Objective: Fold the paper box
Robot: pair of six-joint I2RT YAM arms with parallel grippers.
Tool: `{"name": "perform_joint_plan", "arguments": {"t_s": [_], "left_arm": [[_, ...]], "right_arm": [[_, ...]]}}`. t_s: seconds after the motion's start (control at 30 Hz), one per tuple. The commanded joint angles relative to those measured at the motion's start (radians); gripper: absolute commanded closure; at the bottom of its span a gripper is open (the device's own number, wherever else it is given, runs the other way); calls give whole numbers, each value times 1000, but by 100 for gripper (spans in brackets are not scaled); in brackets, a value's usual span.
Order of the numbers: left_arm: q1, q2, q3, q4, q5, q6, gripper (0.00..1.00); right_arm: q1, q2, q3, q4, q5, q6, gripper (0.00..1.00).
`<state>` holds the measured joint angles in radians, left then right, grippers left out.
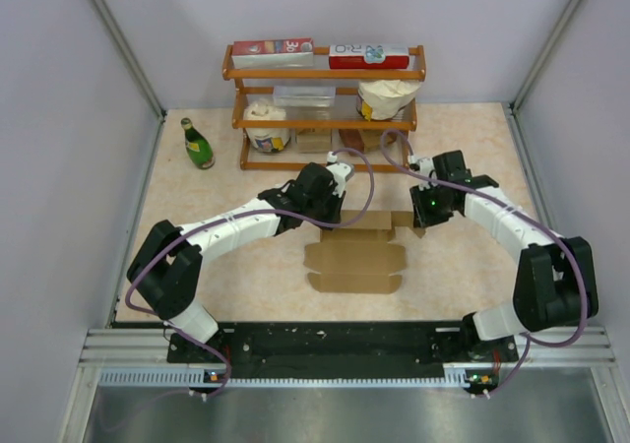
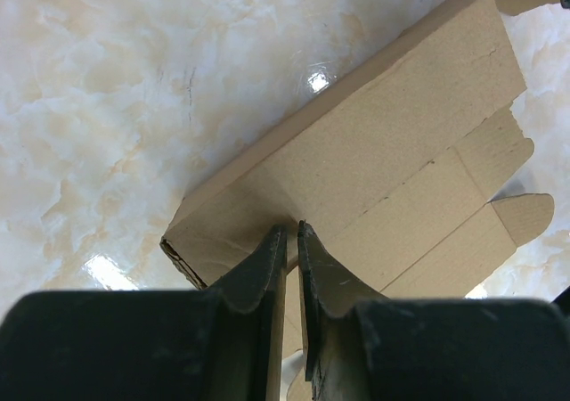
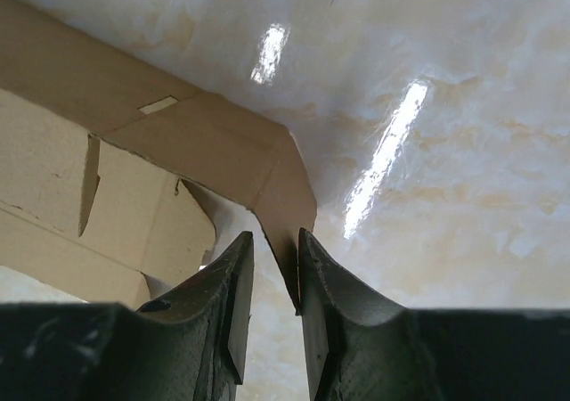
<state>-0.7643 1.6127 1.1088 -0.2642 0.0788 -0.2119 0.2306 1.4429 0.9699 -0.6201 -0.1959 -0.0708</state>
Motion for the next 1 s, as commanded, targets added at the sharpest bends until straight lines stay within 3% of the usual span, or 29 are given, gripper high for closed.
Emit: {"name": "perform_joint_plan", "arguments": {"t_s": [0.0, 0.4, 0.97], "left_arm": [[-1, -30, 0, -10, 21, -12, 85], [-1, -51, -18, -10, 15, -20, 85], [-1, -69, -26, -9, 16, -23, 85]], "right_arm": [[27, -59, -17, -16, 23, 39, 74], [72, -101, -56, -44, 35, 101, 76], [95, -151, -51, -55, 32, 160, 93]]}}
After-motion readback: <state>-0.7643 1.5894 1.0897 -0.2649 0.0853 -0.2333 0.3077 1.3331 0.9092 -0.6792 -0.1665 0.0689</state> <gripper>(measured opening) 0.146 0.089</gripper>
